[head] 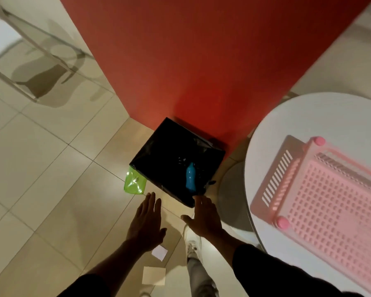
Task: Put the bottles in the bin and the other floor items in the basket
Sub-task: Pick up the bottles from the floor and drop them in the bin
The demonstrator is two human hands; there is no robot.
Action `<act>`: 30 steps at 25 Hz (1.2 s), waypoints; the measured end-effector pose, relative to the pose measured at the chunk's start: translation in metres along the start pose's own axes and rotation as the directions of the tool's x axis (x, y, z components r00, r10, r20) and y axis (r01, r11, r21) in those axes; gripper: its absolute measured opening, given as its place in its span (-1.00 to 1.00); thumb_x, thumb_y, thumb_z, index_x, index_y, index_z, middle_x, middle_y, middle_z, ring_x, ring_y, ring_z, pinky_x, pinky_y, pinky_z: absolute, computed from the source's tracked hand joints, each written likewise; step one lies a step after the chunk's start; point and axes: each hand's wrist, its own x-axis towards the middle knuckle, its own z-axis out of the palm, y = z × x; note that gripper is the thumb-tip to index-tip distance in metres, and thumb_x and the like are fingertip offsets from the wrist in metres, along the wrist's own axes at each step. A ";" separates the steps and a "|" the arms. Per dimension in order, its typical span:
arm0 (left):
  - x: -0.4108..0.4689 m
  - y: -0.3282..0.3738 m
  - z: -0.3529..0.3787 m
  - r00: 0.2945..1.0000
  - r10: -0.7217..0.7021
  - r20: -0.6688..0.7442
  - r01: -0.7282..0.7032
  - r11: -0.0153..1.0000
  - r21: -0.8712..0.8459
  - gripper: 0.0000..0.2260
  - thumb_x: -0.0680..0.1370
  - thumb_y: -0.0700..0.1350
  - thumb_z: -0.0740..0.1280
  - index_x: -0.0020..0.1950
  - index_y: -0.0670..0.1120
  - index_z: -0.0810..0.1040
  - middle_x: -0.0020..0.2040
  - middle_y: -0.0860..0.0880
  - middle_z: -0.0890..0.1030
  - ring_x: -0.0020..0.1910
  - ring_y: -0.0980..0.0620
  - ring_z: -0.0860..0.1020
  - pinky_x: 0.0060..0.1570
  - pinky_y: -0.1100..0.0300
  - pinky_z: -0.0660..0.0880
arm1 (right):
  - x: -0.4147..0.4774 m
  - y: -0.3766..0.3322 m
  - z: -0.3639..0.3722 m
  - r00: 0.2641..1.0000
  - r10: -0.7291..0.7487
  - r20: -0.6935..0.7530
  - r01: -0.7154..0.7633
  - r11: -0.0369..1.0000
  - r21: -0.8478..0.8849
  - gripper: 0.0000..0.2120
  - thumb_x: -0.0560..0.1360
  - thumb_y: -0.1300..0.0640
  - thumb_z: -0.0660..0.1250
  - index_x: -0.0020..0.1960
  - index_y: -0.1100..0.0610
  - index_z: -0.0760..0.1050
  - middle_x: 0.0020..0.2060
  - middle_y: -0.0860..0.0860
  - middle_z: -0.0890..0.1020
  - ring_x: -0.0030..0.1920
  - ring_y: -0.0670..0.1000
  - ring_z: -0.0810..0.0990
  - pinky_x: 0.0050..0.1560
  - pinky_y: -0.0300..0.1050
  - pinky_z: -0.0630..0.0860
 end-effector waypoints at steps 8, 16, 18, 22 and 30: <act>-0.117 -0.020 -0.003 0.945 0.315 -0.093 -0.299 0.942 0.151 -0.05 0.59 0.18 0.33 0.69 -0.23 -0.18 0.67 -0.30 -0.28 0.67 -0.27 -0.27 0.67 -0.10 -0.10 | -0.139 -0.019 0.000 0.969 0.091 -0.228 -0.115 0.989 -0.098 -0.13 0.52 -0.38 0.25 0.56 0.21 0.19 0.46 0.14 0.39 0.44 0.18 0.37 0.46 0.05 0.32; -0.255 -0.035 0.053 0.874 0.478 -0.090 -0.449 0.863 0.229 -0.02 0.57 0.27 0.30 0.69 -0.26 -0.14 0.67 -0.31 -0.27 0.67 -0.29 -0.26 0.67 -0.11 -0.08 | -0.339 -0.045 0.110 0.888 0.334 -0.314 -0.308 0.942 0.132 -0.06 0.53 -0.37 0.28 0.63 0.24 0.09 0.58 0.15 0.28 0.56 0.17 0.24 0.56 0.06 0.22; -0.287 -0.029 0.068 0.850 0.526 -0.024 -0.500 0.822 0.273 -0.02 0.59 0.29 0.25 0.68 -0.25 -0.19 0.66 -0.31 -0.31 0.66 -0.28 -0.30 0.67 -0.10 -0.11 | -0.387 -0.048 0.133 0.853 0.405 -0.331 -0.362 0.914 0.186 -0.05 0.53 -0.38 0.27 0.63 0.23 0.08 0.59 0.14 0.26 0.58 0.15 0.22 0.58 0.05 0.21; -0.331 0.000 0.091 0.778 0.626 0.052 -0.607 0.729 0.316 -0.02 0.59 0.30 0.24 0.69 -0.25 -0.21 0.66 -0.30 -0.33 0.66 -0.28 -0.32 0.67 -0.10 -0.13 | -0.472 -0.035 0.167 0.784 0.521 -0.338 -0.460 0.853 0.246 -0.04 0.54 -0.41 0.21 0.64 0.24 0.05 0.61 0.16 0.21 0.61 0.16 0.16 0.60 0.06 0.14; -0.405 0.081 0.151 0.602 0.782 0.159 -0.770 0.516 0.376 -0.01 0.59 0.33 0.22 0.68 -0.24 -0.22 0.64 -0.29 -0.37 0.65 -0.27 -0.33 0.63 -0.07 -0.20 | -0.621 0.013 0.228 0.610 0.709 -0.353 -0.592 0.704 0.391 -0.04 0.54 -0.41 0.22 0.64 0.25 0.08 0.60 0.18 0.23 0.60 0.17 0.20 0.59 0.04 0.15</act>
